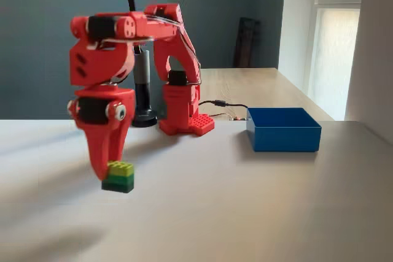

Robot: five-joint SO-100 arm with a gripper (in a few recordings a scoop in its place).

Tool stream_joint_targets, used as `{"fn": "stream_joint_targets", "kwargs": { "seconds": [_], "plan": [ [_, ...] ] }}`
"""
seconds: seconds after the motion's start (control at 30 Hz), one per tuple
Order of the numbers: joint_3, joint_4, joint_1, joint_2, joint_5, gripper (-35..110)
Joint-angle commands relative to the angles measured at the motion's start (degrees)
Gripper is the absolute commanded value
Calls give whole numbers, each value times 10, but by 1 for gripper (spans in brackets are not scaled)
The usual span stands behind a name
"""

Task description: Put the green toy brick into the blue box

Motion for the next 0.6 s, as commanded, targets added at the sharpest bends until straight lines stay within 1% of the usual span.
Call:
{"fn": "stream_joint_targets", "kwargs": {
  "seconds": [0.0, 0.13, 0.23, 0.57],
  "plan": [
    [70, -25, -47, 163, -11, 0],
    [146, -57, -112, 217, -19, 0],
    [189, -62, -175, 248, -14, 0],
    [276, -61, -440, 295, 34, 0]
  ]
}}
